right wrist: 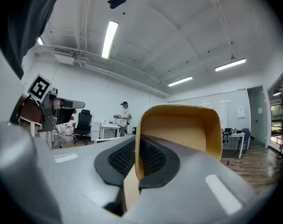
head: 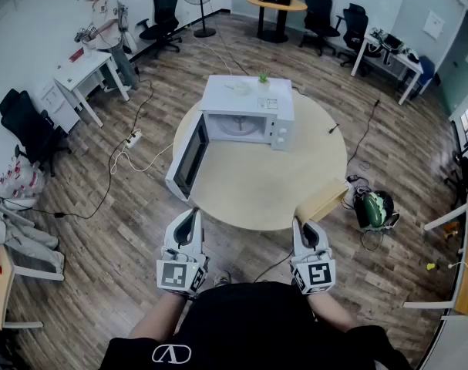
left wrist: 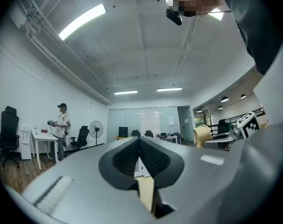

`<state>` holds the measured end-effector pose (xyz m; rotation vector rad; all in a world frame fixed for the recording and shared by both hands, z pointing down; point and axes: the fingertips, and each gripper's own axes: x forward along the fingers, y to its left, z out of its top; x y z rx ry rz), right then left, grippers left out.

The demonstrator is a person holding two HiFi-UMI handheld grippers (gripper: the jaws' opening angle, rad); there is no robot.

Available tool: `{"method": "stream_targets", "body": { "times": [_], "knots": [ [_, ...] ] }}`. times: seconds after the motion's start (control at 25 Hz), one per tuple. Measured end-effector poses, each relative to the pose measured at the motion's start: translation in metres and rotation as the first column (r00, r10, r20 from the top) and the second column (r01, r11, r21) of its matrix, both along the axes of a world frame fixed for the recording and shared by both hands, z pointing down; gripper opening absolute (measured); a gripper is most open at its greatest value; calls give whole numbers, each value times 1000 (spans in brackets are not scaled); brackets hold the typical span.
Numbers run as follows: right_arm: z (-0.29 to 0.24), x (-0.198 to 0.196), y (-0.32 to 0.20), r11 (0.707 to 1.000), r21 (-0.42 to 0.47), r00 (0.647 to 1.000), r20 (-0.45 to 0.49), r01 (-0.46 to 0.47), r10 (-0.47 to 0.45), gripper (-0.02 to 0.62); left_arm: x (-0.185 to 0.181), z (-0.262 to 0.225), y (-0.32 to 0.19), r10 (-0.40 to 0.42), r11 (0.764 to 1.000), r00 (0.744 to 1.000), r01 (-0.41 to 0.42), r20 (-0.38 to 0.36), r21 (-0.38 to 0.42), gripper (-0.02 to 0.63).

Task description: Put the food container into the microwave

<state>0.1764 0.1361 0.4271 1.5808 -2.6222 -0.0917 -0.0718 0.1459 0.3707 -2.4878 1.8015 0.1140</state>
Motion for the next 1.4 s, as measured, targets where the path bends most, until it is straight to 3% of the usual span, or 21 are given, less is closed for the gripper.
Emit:
{"method": "stream_targets", "body": {
  "times": [0.64, 1.0, 1.4],
  "knots": [
    [-2, 7, -10, 1000, 11, 1000, 29, 0, 0, 12, 8, 3, -13, -2, 1000, 1000, 2, -14, -7, 0],
    [0, 28, -12, 999, 34, 997, 67, 40, -42, 12, 45, -1, -21, -5, 1000, 1000, 5, 17, 1, 0],
    [27, 52, -31, 992, 8, 986, 112, 126, -126, 12, 84, 20, -27, -35, 998, 997, 38, 68, -42, 0]
  ]
}}
